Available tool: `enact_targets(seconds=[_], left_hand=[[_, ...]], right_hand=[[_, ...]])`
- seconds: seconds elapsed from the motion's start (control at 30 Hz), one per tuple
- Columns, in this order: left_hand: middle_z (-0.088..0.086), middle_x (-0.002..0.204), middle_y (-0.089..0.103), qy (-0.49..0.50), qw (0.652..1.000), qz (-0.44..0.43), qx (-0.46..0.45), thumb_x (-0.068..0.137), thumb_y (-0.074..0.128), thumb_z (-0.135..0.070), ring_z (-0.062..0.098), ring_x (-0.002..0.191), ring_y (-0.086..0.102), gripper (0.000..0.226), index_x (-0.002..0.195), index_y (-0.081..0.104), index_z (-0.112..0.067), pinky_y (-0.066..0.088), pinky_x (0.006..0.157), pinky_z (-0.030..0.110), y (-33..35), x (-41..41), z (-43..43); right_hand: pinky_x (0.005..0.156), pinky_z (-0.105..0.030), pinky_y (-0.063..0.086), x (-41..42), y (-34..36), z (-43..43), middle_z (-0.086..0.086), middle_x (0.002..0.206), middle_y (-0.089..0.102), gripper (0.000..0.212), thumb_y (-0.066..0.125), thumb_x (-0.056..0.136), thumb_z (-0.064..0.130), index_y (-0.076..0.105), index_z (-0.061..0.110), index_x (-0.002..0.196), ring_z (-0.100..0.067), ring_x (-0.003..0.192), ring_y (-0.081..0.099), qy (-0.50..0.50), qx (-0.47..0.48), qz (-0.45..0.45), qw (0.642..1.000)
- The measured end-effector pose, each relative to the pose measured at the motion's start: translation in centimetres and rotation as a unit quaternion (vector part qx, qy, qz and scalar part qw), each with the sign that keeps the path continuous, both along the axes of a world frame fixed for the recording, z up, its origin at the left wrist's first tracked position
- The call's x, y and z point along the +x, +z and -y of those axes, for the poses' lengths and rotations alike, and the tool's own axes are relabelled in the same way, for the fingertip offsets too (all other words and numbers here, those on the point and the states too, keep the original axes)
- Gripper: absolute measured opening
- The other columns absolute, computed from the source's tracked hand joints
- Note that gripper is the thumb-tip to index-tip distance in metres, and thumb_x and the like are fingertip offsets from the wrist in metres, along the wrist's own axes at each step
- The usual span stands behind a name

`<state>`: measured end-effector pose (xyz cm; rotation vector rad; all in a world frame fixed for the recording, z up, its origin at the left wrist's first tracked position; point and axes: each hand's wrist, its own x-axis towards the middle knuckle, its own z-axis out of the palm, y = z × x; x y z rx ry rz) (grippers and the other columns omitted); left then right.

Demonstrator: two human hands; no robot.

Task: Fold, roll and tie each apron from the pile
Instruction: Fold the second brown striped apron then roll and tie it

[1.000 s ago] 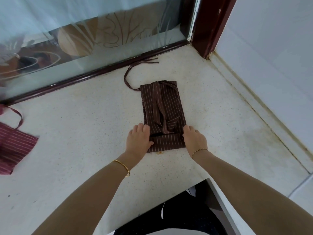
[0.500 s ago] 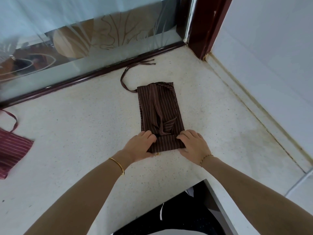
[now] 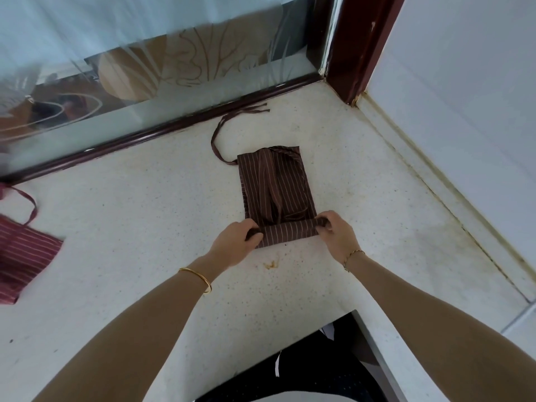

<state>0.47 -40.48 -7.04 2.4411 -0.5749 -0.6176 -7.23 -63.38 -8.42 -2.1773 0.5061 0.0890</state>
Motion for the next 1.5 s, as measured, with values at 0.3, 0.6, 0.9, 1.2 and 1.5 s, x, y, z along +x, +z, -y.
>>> enact_targets(seconds=[0.3,0.6,0.9,1.2,1.5], left_hand=[[0.006,0.091,0.060,0.052,0.997,-0.021,0.052,0.098,0.045,-0.035,0.018,0.076,0.055,0.025,0.105,0.050,-0.011,0.041,0.063,0.026,-0.8,0.1,0.8],[0.003,0.107,0.050,-0.092,0.942,0.286,0.150,0.089,0.060,-0.020,0.018,0.095,0.050,0.023,0.109,0.052,-0.013,0.044,0.084,0.028,-0.9,-0.4,1.8],[0.000,0.131,0.039,-0.214,0.944,0.199,0.156,0.085,0.056,-0.051,0.019,0.116,0.037,0.060,0.132,0.039,-0.018,0.035,0.103,0.030,-1.3,0.0,0.2],[0.000,0.094,0.060,-0.006,0.999,-0.034,0.025,0.088,0.056,-0.029,0.016,0.081,0.056,0.023,0.109,0.054,-0.021,0.047,0.067,0.026,0.2,1.3,0.2],[0.008,0.100,0.058,0.086,0.993,-0.077,0.021,0.094,0.053,-0.033,0.020,0.081,0.058,0.034,0.121,0.041,-0.016,0.047,0.067,0.029,-0.7,1.2,0.2]], right_hand=[[0.065,-0.030,0.042,1.0,-1.1,-1.5,-0.004,0.084,0.053,0.015,0.038,0.100,0.014,0.050,0.005,0.102,-0.020,0.077,0.053,-0.009,-0.136,-0.076,0.988],[0.055,-0.027,0.041,1.8,0.0,-2.5,-0.008,0.099,0.041,0.025,0.048,0.086,-0.005,0.044,0.011,0.105,-0.018,0.064,0.045,0.057,-0.270,-0.042,0.960],[0.094,-0.033,0.046,0.5,-0.6,1.0,-0.004,0.134,0.043,0.055,0.061,0.087,0.039,0.046,0.010,0.131,-0.023,0.112,0.050,0.261,-0.247,-0.015,0.933],[0.066,-0.025,0.041,1.7,0.6,1.6,0.001,0.080,0.054,0.021,0.048,0.097,0.029,0.057,0.011,0.093,-0.015,0.082,0.049,0.189,-0.178,-0.030,0.965],[0.053,-0.027,0.039,2.7,0.2,-0.2,0.002,0.067,0.048,0.026,0.043,0.099,0.033,0.042,0.009,0.110,-0.014,0.060,0.047,0.107,-0.159,-0.104,0.976]])
